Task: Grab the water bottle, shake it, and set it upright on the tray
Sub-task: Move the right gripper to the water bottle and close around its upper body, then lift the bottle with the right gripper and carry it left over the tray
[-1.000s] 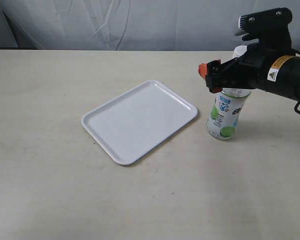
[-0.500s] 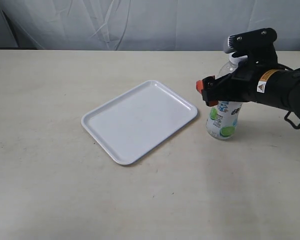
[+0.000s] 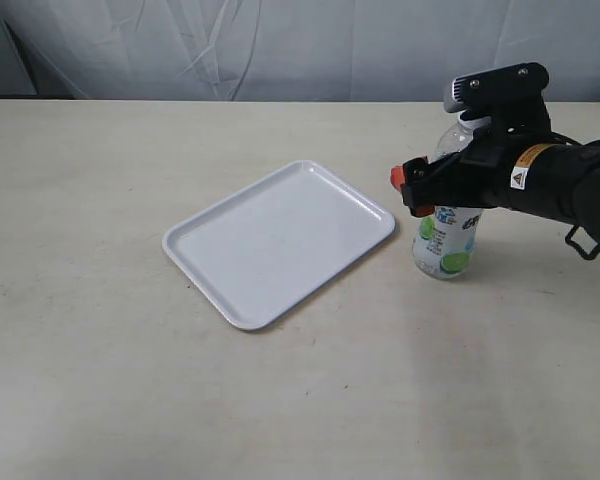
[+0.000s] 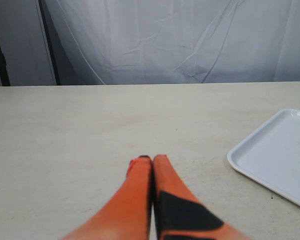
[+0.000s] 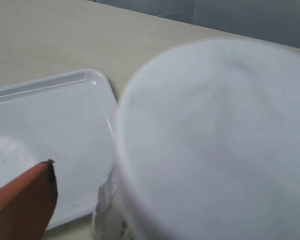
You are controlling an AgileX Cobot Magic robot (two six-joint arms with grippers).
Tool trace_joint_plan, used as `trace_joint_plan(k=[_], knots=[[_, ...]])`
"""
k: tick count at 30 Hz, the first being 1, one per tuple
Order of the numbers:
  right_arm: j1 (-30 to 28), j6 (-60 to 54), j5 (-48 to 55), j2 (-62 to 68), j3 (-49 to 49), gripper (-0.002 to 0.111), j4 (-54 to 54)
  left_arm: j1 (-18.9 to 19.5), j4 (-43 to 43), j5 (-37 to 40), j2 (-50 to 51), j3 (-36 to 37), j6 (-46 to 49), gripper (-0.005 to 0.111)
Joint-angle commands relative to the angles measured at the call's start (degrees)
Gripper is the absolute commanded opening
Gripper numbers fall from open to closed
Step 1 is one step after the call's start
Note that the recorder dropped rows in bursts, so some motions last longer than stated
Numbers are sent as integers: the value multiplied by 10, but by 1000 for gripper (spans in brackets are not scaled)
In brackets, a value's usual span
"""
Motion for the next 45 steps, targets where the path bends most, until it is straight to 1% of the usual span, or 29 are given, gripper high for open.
trace_joint_plan(k=[1,3,4,5,6,7,8,10,11,16,19,27,30,33,35,38,42,45], knots=[[0,0,26,4,-3,96,-2,0,0,-1,-2,1,-2,0],[0,0,33,4,-3,95,-2,0,0,-1,-2,1,-2,0],[0,0,35,4,-3,92,-2,0,0,-1,-2,1,-2,0],[0,0,37,4,-3,87,-2,0,0,-1,-2,1,-2,0],[0,1,39,4,-3,78,-2,0,0,-1,-2,1,-2,0],[0,1,42,4,-3,66,-2,0,0,-1,-2,1,-2,0],[0,1,45,4,-3,51,-2,0,0,-1,-2,1,-2,0],[0,1,56,4,-3,17,-2,0,0,-1,-2,1,-2,0],[0,1,59,4,-3,2,-2,0,0,-1,-2,1,-2,0],[0,6,67,1,-3,2,20,0,0,-1,-2,1,-2,0],[0,6,67,-31,-3,-1,20,0,0,-1,-2,1,-2,0],[4,15,37,-219,-3,-1,31,0,0,-1,-2,1,-2,0],[21,19,1,-296,-3,-1,41,0,0,-1,-2,1,-2,0],[47,45,-42,-339,-3,-1,43,0,0,-1,-2,1,-2,0],[65,51,-45,-344,-3,-1,43,0,0,-1,-2,1,-2,0],[93,54,4,-322,-3,-1,43,0,0,-1,-2,1,-2,0],[131,54,83,-249,-3,-1,43,0,0,-1,-2,1,-2,0],[149,54,102,-208,-3,-1,43,0,0,-1,-2,1,-2,0]])
